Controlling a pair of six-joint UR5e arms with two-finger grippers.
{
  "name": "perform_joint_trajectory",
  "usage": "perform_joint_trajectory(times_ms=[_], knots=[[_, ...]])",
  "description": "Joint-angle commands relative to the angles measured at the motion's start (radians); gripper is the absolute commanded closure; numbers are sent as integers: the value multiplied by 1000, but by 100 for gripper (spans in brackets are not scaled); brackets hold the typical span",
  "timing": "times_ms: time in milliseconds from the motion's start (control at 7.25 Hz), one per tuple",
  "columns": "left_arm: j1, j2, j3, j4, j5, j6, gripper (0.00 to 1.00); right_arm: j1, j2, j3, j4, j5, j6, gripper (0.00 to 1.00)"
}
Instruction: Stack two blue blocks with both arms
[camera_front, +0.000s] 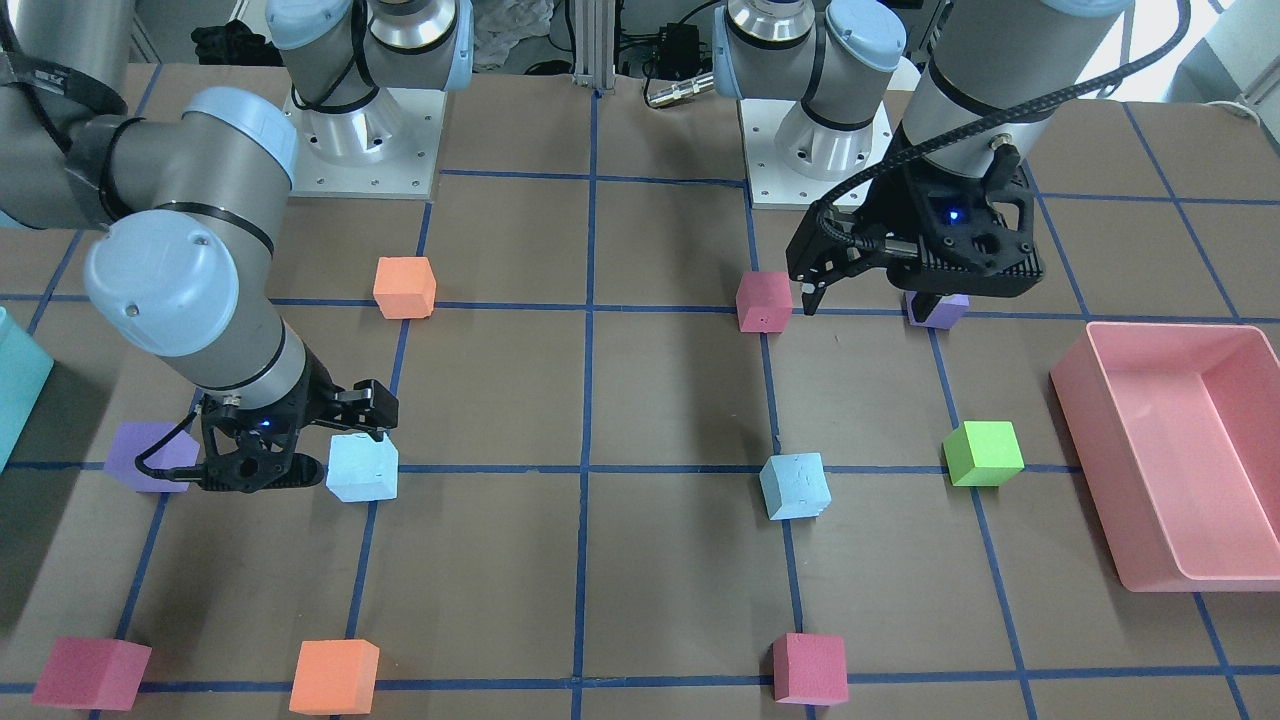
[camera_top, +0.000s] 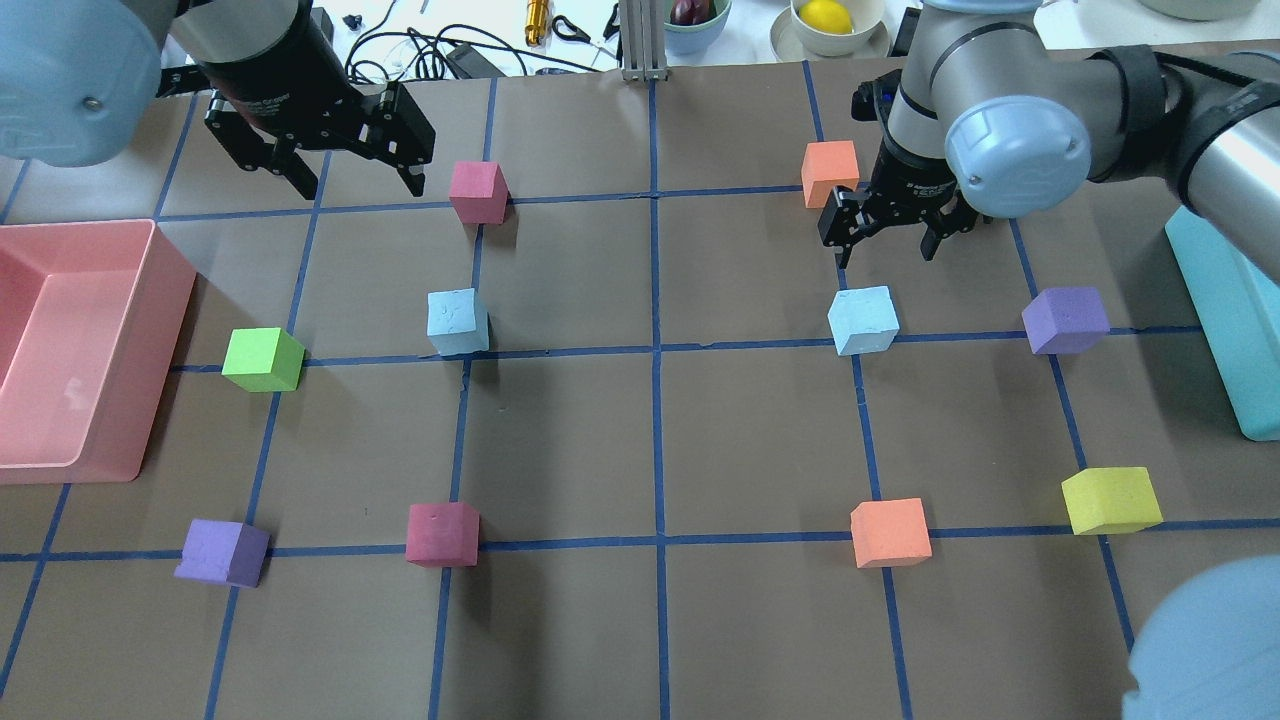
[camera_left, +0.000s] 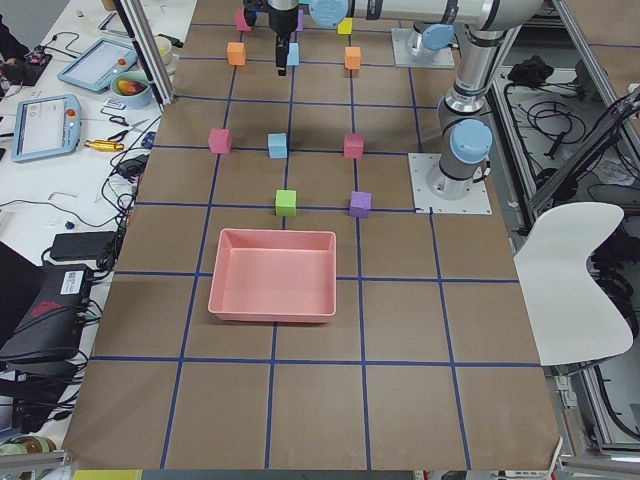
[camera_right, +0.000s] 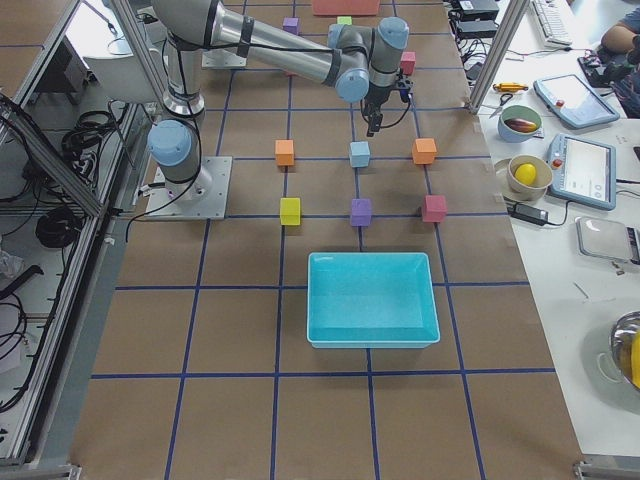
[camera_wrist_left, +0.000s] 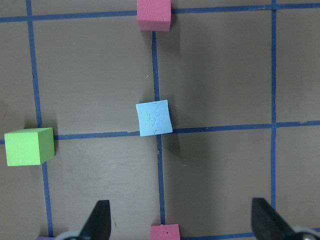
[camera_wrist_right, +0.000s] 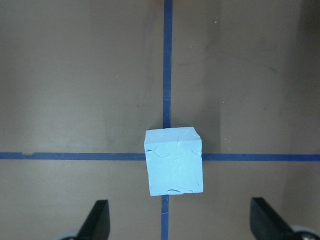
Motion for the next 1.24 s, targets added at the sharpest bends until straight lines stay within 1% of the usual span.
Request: perform_joint_trajectory(times_ms=[0,276,414,690,828,966,1103], knots=[[0,-1,-1,1,0,1,0,1,31,68,-95,6,-37,0],[0,-1,-1,1,0,1,0,-2,66,76,-114,-2,-31,0],[0,-1,-2,1,0,1,0,-2,89,82,-161,-6,-29,0],[0,-2,-1,1,0,-2,0,0,99,85,-163,0,-20,0],[3,-5,-4,14,0,4,0,-2,100,89,-160,-11,-40,0],[9,-9,-7,36,0,6,0,0,100,113,-165,-9,-28,0],[11,-25,-31,39,3,39,0,-2,100,136,-194,-12,-23,0]])
